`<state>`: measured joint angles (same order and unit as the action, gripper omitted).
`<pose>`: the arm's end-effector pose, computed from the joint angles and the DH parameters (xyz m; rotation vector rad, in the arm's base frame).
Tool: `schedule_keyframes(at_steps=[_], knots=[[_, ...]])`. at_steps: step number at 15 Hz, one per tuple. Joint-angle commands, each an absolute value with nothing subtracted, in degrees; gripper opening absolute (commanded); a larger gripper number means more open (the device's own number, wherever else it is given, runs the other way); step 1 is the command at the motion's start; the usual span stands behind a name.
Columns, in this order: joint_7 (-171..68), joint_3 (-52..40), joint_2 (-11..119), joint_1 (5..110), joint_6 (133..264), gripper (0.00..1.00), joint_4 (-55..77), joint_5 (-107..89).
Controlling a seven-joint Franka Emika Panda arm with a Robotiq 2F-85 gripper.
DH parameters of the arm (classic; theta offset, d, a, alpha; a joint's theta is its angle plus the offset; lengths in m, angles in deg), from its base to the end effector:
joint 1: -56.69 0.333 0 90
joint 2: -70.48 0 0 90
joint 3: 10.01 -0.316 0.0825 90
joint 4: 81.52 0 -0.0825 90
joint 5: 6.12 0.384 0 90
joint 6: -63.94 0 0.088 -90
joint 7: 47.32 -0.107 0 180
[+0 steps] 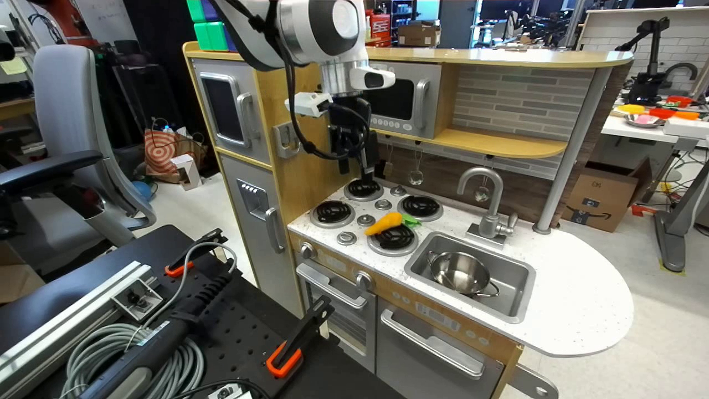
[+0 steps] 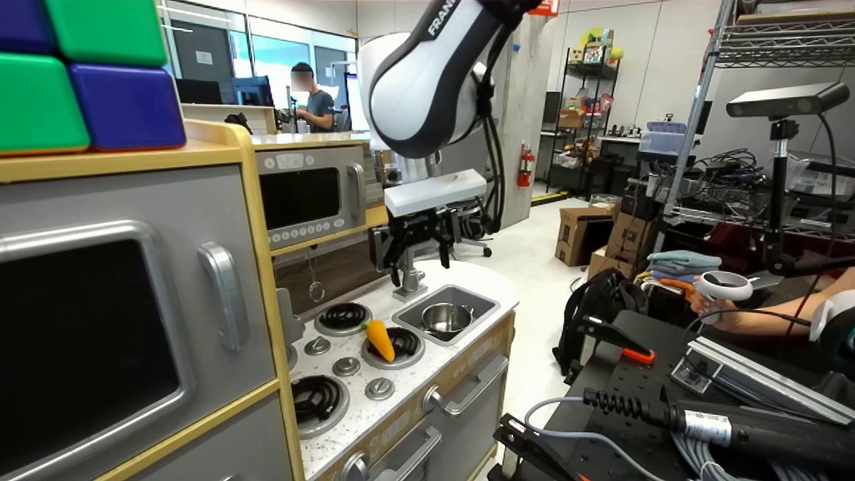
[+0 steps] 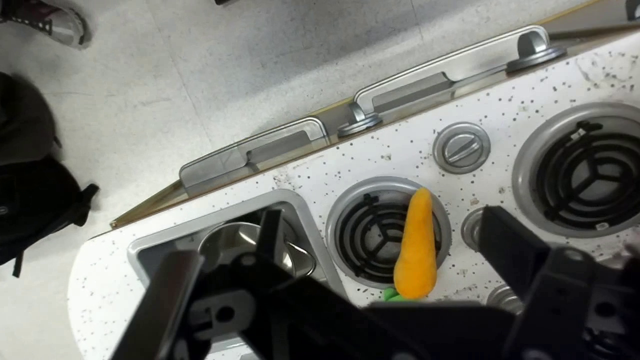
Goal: Pick up the carrot plush toy from the stove and put it in the pot which is in the sink
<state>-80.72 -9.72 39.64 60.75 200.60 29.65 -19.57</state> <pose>0.6109 0.0381 0.1956 2.9219 -0.4984 -0.0574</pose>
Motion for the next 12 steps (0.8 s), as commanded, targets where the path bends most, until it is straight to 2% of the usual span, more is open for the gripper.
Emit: schedule_keyframes(at_steps=[1, 5, 6, 12], knots=[[-83.64, -6.97, 29.24, 64.27, 196.22, 1.00, 15.60, -14.83], [-84.58, -4.71, 22.22, 66.79, 188.44, 1.00, 3.56, -14.27], [-83.19, -5.59, 26.18, 65.80, 194.20, 1.00, 11.66, -13.48], [-83.45, -4.74, 23.30, 66.67, 190.70, 1.00, 5.79, -13.80]])
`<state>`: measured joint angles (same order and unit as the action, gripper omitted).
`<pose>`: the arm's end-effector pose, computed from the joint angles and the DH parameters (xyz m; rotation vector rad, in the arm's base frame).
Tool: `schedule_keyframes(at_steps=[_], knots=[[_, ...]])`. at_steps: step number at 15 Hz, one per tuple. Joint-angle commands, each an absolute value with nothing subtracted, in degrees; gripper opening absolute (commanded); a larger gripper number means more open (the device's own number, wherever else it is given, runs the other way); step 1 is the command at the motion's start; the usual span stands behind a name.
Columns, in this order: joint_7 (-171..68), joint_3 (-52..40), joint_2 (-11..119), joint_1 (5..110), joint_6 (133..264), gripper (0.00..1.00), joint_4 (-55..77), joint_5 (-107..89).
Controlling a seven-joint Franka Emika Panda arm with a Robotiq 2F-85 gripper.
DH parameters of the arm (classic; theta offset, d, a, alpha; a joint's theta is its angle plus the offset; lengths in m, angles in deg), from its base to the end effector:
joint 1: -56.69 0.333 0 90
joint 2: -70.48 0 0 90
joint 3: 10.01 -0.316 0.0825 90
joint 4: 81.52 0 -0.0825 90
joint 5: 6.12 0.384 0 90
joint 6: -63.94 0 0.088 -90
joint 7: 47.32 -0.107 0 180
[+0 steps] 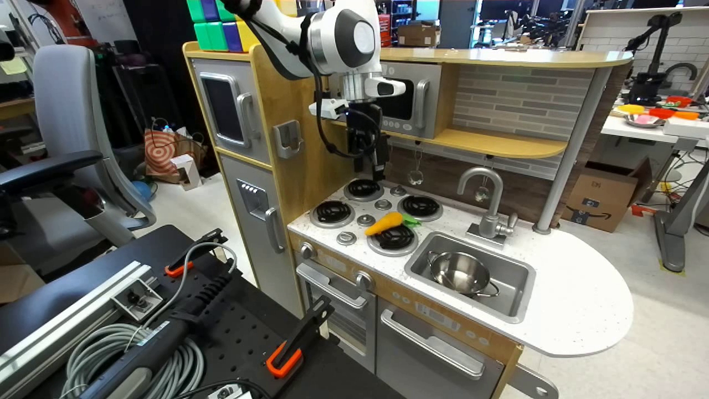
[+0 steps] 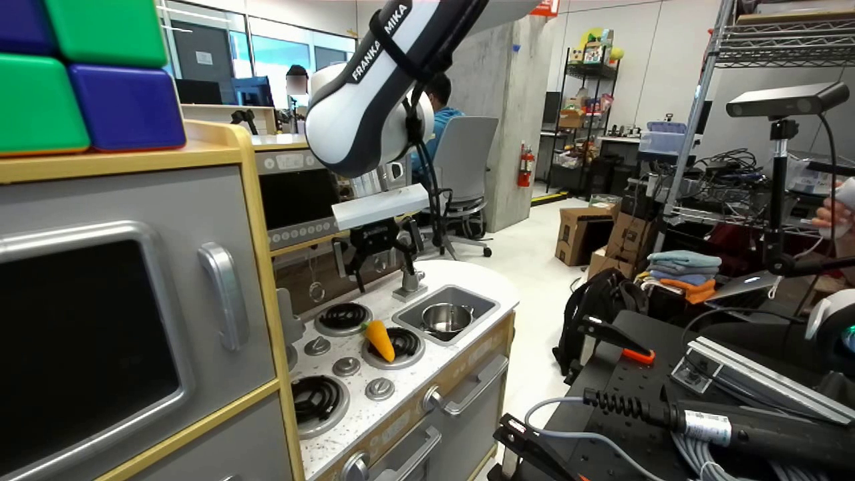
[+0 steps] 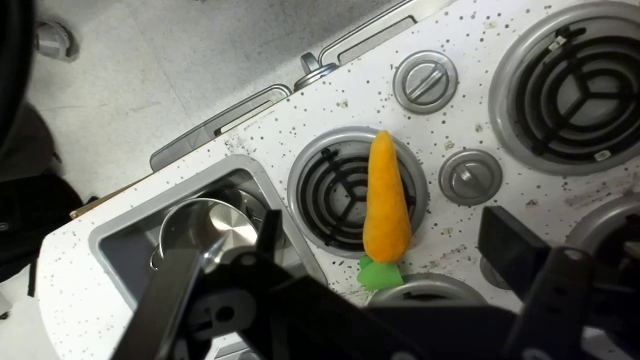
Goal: Pick up the carrot plush toy from the stove and put it in the pot which is in the sink
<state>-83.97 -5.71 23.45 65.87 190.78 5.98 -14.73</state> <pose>0.6899 0.0611 0.1615 2.8641 -0.6344 -0.0945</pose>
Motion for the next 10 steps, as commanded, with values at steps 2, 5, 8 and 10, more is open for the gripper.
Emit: schedule_keyframes(at_steps=[2, 5, 8, 10], knots=[[-82.81, -5.22, 22.41, 66.14, 190.86, 1.00, 5.12, -13.19], [-83.04, -5.66, 18.84, 65.37, 197.76, 1.00, 3.50, -11.47], [-85.51, -3.91, 14.00, 66.59, 208.88, 1.00, 1.43, -11.26], [-86.09, -2.72, 10.41, 67.24, 211.81, 1.00, -1.25, -11.23]])
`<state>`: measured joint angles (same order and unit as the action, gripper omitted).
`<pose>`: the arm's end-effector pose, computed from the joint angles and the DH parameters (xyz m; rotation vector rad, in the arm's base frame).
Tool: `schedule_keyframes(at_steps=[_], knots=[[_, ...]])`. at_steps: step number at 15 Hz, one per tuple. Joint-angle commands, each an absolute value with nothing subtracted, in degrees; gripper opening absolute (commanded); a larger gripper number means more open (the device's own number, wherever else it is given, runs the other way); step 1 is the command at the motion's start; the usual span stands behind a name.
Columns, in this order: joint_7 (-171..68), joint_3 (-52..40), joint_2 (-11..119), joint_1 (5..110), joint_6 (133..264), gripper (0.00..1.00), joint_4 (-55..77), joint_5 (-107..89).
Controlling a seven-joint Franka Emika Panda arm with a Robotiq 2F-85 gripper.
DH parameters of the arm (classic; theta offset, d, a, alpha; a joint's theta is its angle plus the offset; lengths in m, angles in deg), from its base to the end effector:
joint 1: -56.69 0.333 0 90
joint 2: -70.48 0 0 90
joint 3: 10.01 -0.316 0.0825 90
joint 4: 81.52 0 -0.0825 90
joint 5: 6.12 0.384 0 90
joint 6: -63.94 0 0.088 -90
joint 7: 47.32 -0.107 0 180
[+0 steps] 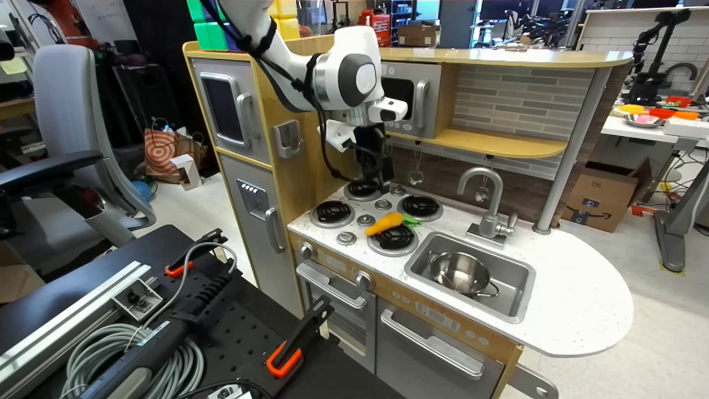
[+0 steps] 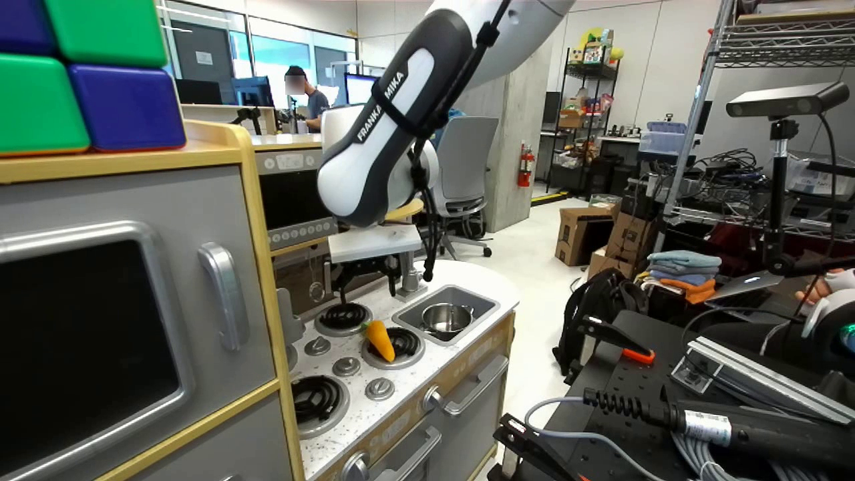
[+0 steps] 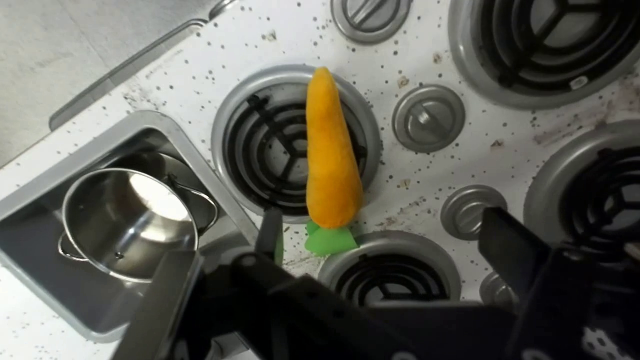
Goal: Pick up the carrot plush toy from the stove and put it in the pot which is in the sink
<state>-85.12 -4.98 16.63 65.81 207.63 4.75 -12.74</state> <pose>0.7057 0.0611 0.1115 2.9486 -0.6890 0.1663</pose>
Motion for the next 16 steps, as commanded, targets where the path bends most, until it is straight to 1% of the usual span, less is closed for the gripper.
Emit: schedule_keyframes(at_steps=[1, 10, 16], knots=[[-86.10, -2.21, 8.63, 67.50, 211.31, 1.00, -3.07, -11.20], [-86.54, -0.94, -1.48, 67.40, 203.17, 1.00, -17.40, -10.69], [-86.51, -1.02, -3.35, 67.32, 196.29, 1.00, -19.53, -11.48]])
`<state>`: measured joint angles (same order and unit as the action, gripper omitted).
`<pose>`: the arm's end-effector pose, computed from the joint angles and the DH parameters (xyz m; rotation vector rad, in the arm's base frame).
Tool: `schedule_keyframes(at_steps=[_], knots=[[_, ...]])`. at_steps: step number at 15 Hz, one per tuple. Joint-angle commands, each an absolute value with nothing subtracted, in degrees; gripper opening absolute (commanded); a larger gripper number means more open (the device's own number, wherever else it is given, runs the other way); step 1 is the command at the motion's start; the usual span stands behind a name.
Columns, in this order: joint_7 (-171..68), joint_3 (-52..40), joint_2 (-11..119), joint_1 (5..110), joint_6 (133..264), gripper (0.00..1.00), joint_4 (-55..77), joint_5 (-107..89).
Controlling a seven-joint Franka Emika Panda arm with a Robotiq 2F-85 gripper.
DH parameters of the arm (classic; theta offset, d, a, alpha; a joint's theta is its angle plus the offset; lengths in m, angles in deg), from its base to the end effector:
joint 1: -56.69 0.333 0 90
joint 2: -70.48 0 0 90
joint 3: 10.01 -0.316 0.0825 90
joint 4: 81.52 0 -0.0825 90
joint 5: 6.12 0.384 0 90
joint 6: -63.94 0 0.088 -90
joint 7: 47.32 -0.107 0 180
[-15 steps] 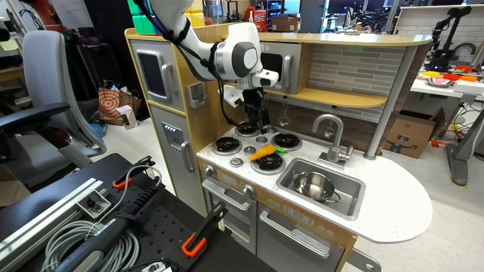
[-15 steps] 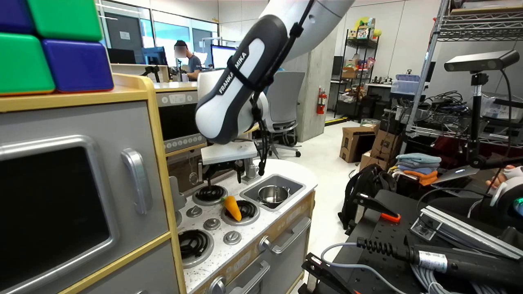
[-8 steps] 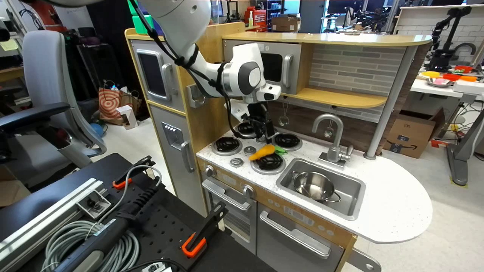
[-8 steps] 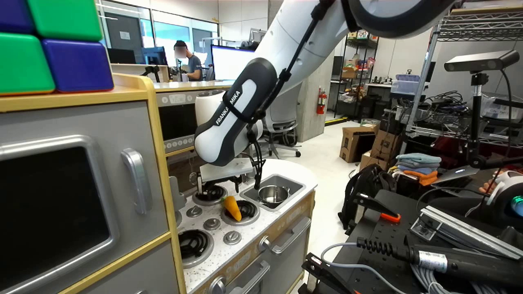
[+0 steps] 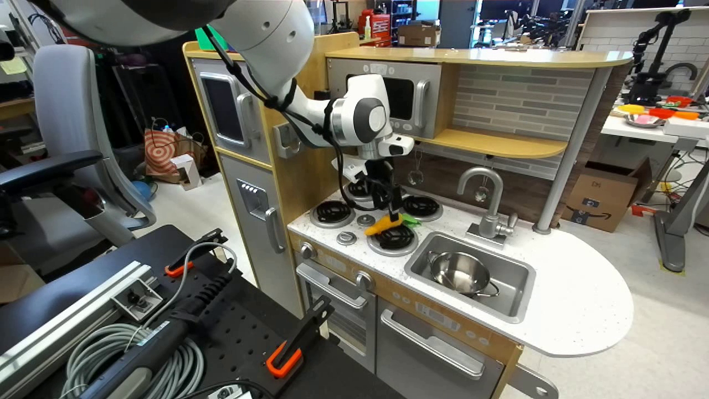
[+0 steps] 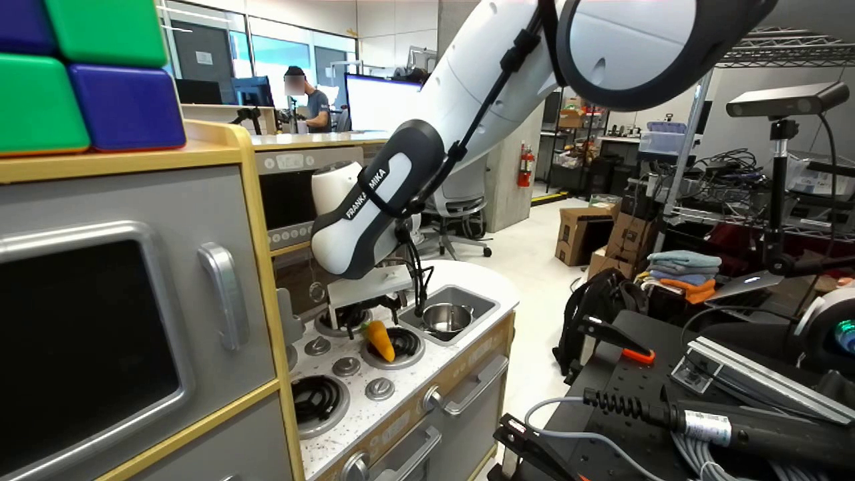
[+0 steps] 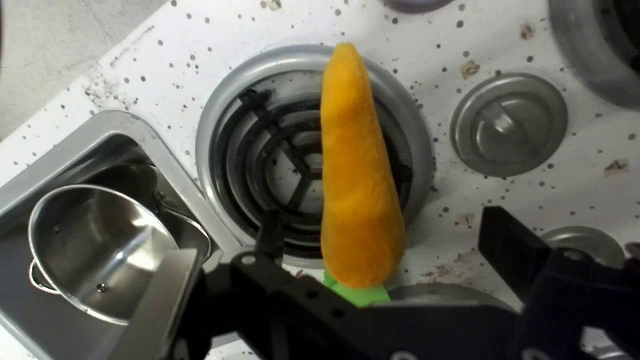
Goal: Pick up the carrot plush toy from the stove and put it in the pot which is in the sink
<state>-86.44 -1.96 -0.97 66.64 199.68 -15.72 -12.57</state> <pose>0.7326 0.0519 0.0252 2.8535 -0.6890 0.0836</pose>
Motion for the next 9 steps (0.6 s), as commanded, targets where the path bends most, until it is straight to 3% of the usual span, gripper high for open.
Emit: schedule_keyframes(at_steps=[1, 3, 5, 9], knots=[[-86.43, -1.09, -3.63, 67.20, 195.79, 1.00, -19.83, -11.47], [-86.87, -0.75, -4.61, 67.06, 194.37, 1.00, -21.11, -11.54], [-86.84, -0.76, -5.33, 66.73, 192.96, 0.72, -22.32, -11.44], [-86.31, -1.08, -6.44, 65.97, 191.92, 0.40, -24.18, -11.30]])
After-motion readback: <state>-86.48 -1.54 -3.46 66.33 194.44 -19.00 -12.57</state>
